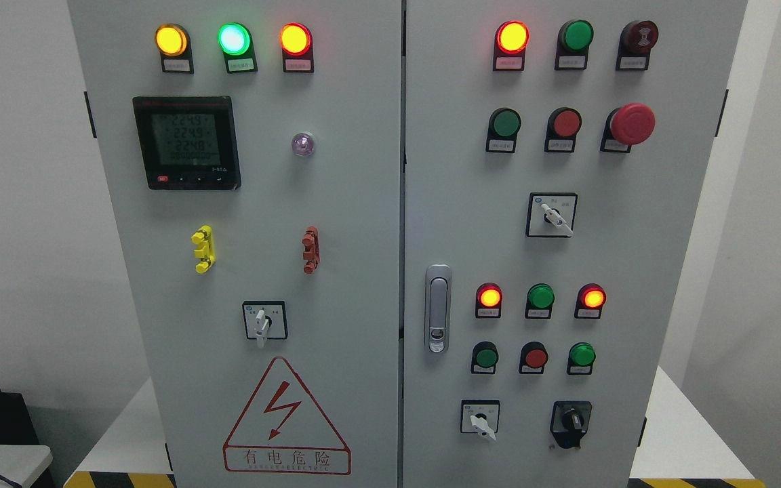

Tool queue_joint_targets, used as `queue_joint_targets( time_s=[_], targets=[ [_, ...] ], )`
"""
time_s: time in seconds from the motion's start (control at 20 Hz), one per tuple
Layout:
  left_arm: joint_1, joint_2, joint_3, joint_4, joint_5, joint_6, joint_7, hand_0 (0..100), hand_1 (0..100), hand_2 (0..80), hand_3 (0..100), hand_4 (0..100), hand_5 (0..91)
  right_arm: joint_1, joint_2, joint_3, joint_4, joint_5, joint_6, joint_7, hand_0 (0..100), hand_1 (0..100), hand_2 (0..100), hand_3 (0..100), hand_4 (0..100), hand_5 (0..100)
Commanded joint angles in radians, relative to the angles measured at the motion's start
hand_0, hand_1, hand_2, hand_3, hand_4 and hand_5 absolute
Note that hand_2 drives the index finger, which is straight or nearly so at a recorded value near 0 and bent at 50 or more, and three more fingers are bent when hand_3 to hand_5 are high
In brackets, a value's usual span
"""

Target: Turn on light switch 1

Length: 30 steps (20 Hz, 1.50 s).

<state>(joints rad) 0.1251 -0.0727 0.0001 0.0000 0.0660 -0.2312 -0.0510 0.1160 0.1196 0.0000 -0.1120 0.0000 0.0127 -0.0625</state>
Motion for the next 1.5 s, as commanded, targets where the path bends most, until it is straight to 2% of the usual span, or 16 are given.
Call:
queue_joint_targets(
  time_s=[0.0,0.45,0.7,0.9,1.05,1.15,1.2,1.4,1.45],
  targets=[
    [0.001,0.001,0.024,-0.012,0.000,-0.002,-0.001,41,2,0.0,0,0,0.0,0.001,-0.001,0.017,0.000,-0.025,0.001,0.000,12,39,0,0,0,0],
    [0.007,0.001,0.034,-0.037,0.005,-0.008,0.000,41,2,0.0,0,0,0.0,0.001,-0.001,0.017,0.000,-0.025,0.000,0.000,12,39,0,0,0,0],
    [0.065,0.016,0.053,-0.161,0.005,-0.008,0.011,41,2,0.0,0,4,0.0,0.001,-0.001,0.017,0.000,-0.025,0.001,0.000,12,39,0,0,0,0],
    [0.113,0.034,0.165,-0.274,-0.002,-0.007,0.013,41,3,0.0,4,10,0.0,0.001,-0.001,0.017,0.000,-0.025,0.001,0.000,12,39,0,0,0,0],
    [0.136,0.044,0.199,-0.310,-0.003,-0.011,0.040,40,4,0.0,10,15,0.0,0.001,-0.001,0.017,0.000,-0.025,0.001,0.000,12,39,0,0,0,0],
    [0.177,0.060,0.242,-0.389,-0.003,-0.019,0.057,40,4,0.0,16,22,0.0,0.001,0.000,0.017,0.000,-0.025,0.001,0.000,12,39,0,0,0,0],
    [0.195,0.062,0.270,-0.432,-0.003,-0.022,0.057,40,5,0.1,21,28,0.0,0.001,0.000,0.017,0.000,-0.025,0.000,0.000,12,39,0,0,0,0],
    [0.226,0.076,0.398,-0.575,-0.005,-0.022,0.054,40,8,12.6,31,38,2.2,0.001,0.000,0.017,0.000,-0.025,0.001,0.000,12,39,0,0,0,0],
    [0.229,0.079,0.426,-0.607,-0.008,-0.023,0.050,40,9,13.2,31,38,3.0,0.001,0.000,0.017,0.000,-0.025,0.001,0.000,12,39,0,0,0,0]
  ],
)
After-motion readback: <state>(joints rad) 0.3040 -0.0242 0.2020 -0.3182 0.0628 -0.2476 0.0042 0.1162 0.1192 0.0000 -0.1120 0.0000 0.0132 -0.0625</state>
